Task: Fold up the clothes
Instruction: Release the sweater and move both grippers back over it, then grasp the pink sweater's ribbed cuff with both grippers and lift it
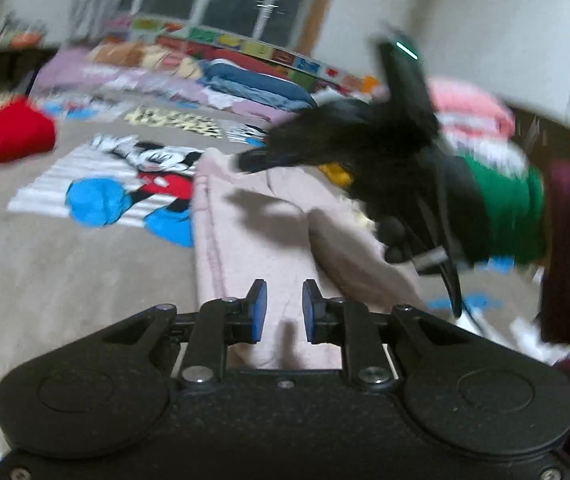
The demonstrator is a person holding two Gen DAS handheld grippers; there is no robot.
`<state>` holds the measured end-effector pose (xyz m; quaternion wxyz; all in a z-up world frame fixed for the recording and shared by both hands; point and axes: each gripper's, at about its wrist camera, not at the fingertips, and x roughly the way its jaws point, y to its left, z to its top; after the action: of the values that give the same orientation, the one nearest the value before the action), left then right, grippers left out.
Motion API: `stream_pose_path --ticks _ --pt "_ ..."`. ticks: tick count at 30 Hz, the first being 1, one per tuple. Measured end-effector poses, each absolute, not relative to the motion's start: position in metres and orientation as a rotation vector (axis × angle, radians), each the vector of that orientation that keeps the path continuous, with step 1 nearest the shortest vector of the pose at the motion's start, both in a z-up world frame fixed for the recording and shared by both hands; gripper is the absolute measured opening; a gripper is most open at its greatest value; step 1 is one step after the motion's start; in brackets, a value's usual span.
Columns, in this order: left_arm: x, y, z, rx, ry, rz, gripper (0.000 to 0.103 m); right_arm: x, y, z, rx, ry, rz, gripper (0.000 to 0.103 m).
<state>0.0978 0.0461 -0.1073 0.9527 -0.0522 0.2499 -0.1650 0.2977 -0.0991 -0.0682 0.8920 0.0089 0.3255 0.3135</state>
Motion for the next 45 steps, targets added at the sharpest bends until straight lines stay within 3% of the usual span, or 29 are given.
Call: stream_pose_path --ticks 3,4,6,9,11,13,14,15,22,24,28,45 --pt "0.113 0.036 -0.125 -0.026 0.588 -0.310 0.018 0.314 -0.090 -0.092 0.017 0.767 0.599 0.008" --pt "0.115 0.040 -0.124 -0.042 0.601 -0.315 0.018 0.323 -0.091 -0.105 0.028 0.818 0.553 0.003" --pt "0.116 0.045 -0.123 -0.066 0.618 -0.324 0.018 0.331 -0.109 -0.121 0.174 0.834 0.561 0.000" --pt "0.113 0.046 -0.121 -0.076 0.612 -0.345 0.018 0.330 -0.107 -0.118 0.153 0.826 0.568 0.000" --pt "0.109 0.046 -0.119 -0.082 0.604 -0.360 0.030 0.327 -0.104 -0.113 0.123 0.810 0.566 0.000" --pt "0.101 0.044 -0.116 -0.084 0.594 -0.390 0.058 0.319 -0.107 -0.106 0.119 0.777 0.556 0.001" --pt "0.097 0.043 -0.114 -0.085 0.589 -0.406 0.060 0.312 -0.111 -0.101 0.128 0.753 0.548 0.013" --pt "0.093 0.042 -0.113 -0.086 0.584 -0.421 0.060 0.305 -0.115 -0.096 0.136 0.729 0.540 0.017" --pt "0.078 0.059 -0.104 -0.156 0.542 -0.467 0.060 0.238 -0.184 -0.067 0.211 0.598 0.523 0.020" --pt "0.073 0.064 -0.100 -0.142 0.521 -0.460 0.060 0.210 -0.207 -0.060 0.207 0.552 0.513 0.032" --pt "0.065 0.070 -0.095 -0.071 0.479 -0.441 0.062 0.153 -0.243 -0.057 0.137 0.467 0.472 0.032" --pt "0.001 0.041 -0.126 0.778 0.344 -0.411 0.063 0.006 -0.232 -0.130 -0.582 0.399 0.486 0.041"
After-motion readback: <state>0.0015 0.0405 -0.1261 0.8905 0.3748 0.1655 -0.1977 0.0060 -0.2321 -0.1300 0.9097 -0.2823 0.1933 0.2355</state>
